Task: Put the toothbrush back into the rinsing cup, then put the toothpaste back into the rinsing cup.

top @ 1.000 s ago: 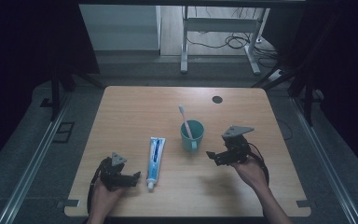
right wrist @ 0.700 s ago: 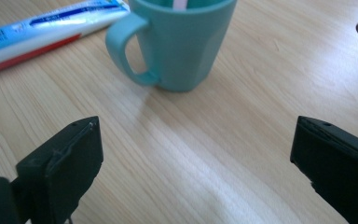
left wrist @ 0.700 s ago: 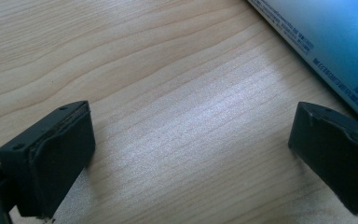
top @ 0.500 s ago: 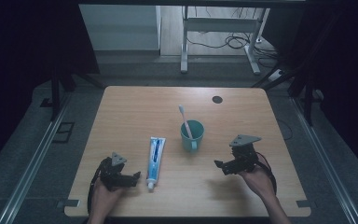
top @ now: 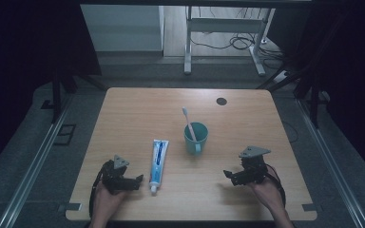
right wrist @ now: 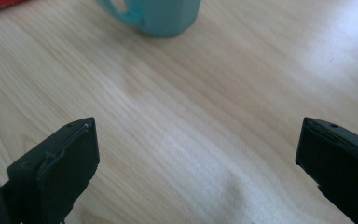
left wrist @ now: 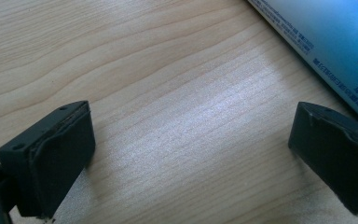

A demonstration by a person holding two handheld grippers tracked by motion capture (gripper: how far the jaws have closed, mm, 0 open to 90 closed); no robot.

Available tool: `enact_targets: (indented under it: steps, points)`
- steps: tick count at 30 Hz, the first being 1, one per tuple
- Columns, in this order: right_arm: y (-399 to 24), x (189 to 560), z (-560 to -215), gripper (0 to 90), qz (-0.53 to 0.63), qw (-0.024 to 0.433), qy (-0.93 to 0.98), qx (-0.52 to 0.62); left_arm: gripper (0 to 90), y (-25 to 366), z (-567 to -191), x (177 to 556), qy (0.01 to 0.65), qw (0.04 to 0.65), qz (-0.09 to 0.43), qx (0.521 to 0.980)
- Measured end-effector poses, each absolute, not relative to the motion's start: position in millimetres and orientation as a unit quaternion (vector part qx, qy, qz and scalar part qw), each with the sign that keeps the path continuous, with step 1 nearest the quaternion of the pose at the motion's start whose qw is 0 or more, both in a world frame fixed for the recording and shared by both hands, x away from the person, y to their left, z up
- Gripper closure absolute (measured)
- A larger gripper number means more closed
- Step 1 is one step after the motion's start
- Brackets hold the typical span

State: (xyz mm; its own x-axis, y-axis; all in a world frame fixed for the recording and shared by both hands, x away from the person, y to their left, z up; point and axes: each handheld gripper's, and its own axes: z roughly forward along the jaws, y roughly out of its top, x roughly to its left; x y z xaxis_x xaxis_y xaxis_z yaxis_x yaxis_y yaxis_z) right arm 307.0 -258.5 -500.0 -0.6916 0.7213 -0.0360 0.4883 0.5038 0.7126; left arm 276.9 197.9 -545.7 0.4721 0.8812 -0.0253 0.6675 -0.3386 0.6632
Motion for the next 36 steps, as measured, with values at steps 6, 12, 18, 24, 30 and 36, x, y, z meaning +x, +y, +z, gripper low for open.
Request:
enact_targets:
  steps: [6,12,18,24,30,36]
  points:
    - [-264,303,-515,0.0,0.346,0.163,0.849,0.365,0.5,198,-546,277,0.486,0.311,0.171,0.799]
    - [-266,300,-533,0.0,0.344,0.153,0.849,0.370,0.5,198,-546,277,0.486,0.311,0.171,0.799]
    - [-268,299,-543,0.0,0.346,0.153,0.847,0.374,0.5,198,-546,277,0.486,0.311,0.172,0.798]
    - [-268,298,-543,0.4,0.347,0.155,0.845,0.376,0.5,198,-546,277,0.486,0.311,0.172,0.798]
    - [-269,295,-543,2.0,0.348,0.157,0.842,0.380,0.5,198,-546,277,0.486,0.311,0.171,0.799]
    - [-269,294,-543,2.6,0.349,0.159,0.841,0.381,2.4,198,-545,276,0.483,0.310,0.172,0.800]
